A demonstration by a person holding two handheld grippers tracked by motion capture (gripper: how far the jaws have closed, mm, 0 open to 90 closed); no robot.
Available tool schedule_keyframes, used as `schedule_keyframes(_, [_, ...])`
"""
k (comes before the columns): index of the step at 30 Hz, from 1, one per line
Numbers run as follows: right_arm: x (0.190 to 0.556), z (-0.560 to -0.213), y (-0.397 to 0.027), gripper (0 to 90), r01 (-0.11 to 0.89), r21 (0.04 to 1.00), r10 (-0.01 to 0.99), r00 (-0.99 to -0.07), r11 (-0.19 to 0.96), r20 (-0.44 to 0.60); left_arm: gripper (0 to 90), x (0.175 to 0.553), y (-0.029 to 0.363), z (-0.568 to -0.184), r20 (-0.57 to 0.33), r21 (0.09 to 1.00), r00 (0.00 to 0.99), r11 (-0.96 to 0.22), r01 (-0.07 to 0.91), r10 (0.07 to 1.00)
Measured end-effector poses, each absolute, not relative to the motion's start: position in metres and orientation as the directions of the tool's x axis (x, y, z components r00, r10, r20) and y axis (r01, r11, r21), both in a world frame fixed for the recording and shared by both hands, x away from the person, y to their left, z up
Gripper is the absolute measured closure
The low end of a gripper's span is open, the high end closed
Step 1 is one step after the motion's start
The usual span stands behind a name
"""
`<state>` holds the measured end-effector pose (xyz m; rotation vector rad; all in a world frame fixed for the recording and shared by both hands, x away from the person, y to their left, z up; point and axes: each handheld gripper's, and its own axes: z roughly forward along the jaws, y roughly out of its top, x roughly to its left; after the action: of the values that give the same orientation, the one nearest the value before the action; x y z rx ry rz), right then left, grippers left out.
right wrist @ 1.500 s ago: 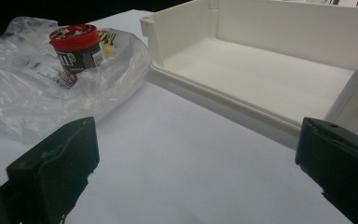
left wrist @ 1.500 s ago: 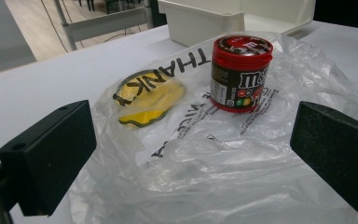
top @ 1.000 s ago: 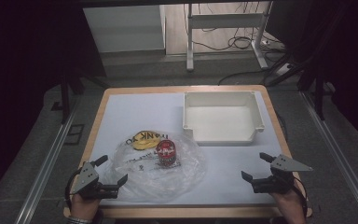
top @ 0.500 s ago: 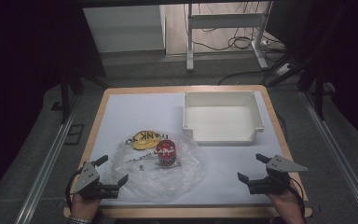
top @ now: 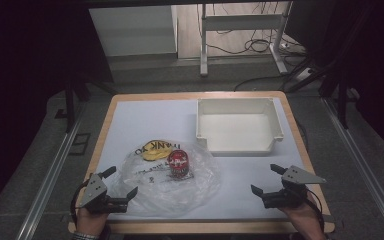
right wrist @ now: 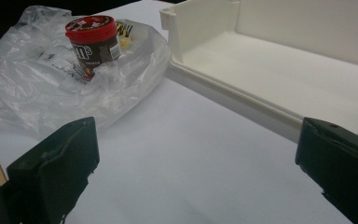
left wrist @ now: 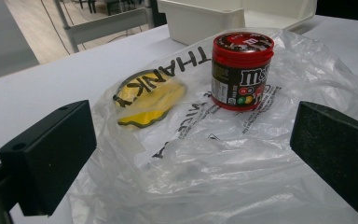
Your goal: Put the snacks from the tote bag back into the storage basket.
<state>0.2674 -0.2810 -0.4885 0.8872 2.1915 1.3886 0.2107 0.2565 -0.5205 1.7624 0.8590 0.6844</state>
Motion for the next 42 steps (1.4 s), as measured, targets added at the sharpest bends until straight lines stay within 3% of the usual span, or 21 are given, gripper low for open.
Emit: schedule_keyframes(42, [0.278,-0.484,-0.25,0.0,0.241,0.913,0.624,-0.781,0.329,-0.018,0.3,0.21,0.255,-0.52,0.04,0.949,0.602,-0.219,0.226,0.797])
